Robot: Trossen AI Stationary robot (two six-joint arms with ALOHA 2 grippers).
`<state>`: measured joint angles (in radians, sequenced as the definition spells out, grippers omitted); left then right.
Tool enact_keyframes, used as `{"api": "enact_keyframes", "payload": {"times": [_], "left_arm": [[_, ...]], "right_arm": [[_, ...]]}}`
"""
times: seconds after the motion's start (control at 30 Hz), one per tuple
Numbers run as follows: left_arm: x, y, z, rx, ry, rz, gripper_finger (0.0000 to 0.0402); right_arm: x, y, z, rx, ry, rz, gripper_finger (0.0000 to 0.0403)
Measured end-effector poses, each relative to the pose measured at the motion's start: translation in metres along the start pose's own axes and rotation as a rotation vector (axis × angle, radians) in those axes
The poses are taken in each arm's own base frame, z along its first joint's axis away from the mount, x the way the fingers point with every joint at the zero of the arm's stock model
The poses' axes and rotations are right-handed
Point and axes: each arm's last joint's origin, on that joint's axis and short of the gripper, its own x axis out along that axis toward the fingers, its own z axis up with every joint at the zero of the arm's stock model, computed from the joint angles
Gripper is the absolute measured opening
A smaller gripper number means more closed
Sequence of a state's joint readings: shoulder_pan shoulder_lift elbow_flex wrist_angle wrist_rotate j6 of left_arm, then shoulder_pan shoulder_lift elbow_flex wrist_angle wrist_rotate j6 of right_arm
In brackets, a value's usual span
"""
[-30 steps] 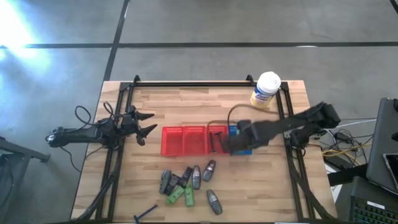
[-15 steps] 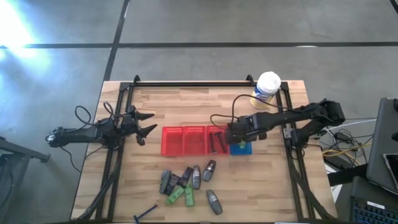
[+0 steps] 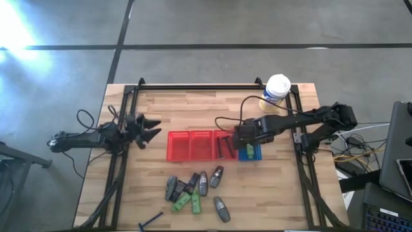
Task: Pick & Place Travel size toiletries
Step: Put the blue razor into the right red bin
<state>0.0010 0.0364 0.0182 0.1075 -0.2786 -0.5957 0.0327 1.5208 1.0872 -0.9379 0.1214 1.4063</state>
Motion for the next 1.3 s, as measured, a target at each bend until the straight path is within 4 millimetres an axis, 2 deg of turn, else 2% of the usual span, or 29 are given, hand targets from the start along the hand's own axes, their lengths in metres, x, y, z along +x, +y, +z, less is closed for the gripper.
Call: {"api": "enact_keyframes", "payload": {"times": [0.07, 0.13, 0.3, 0.4, 0.5, 0.73, 0.93, 1.13, 1.23, 1.3], "left_arm": [[0.0, 0.0, 0.001, -0.194, -0.019, 0.015, 0.0259], [0.0, 0.001, 0.001, -0.312, -0.027, 0.029, 0.0259], [0.0, 0.0, 0.002, -0.504, -0.046, 0.012, 0.0259], [-0.001, -0.005, 0.007, -0.535, -0.019, -0.04, 0.0259], [-0.003, -0.015, 0.018, -0.515, 0.094, -0.042, 0.0259], [-0.014, -0.036, 0.051, -0.222, 0.472, 0.26, 0.0259], [-0.002, -0.063, 0.067, -0.045, 0.814, 0.311, 0.0259], [0.011, -0.103, 0.065, 0.047, 1.008, 0.192, 0.0259], [0.007, -0.129, 0.051, 0.055, 1.165, 0.098, 0.0259], [-0.001, -0.147, 0.04, 0.043, 1.236, 0.094, 0.0259]], "right_arm": [[-0.006, 0.005, 0.003, -0.011, -0.036, 0.02, 0.0302], [-0.013, 0.01, 0.005, -0.016, -0.058, 0.045, 0.0311], [-0.023, 0.016, 0.008, -0.014, -0.085, 0.08, 0.0328], [-0.026, 0.018, 0.008, -0.009, -0.087, 0.091, 0.0336], [-0.027, 0.019, 0.007, -0.008, -0.085, 0.098, 0.0344], [-0.03, 0.022, -0.007, 0.056, -0.054, 0.115, 0.0354], [-0.034, 0.024, -0.034, 0.08, -0.009, 0.135, 0.0342], [-0.036, 0.024, -0.05, 0.029, 0.002, 0.141, 0.0334], [-0.036, 0.024, -0.053, -0.034, 0.004, 0.142, 0.0338], [-0.037, 0.024, -0.056, -0.088, 0.003, 0.143, 0.0345]]}}
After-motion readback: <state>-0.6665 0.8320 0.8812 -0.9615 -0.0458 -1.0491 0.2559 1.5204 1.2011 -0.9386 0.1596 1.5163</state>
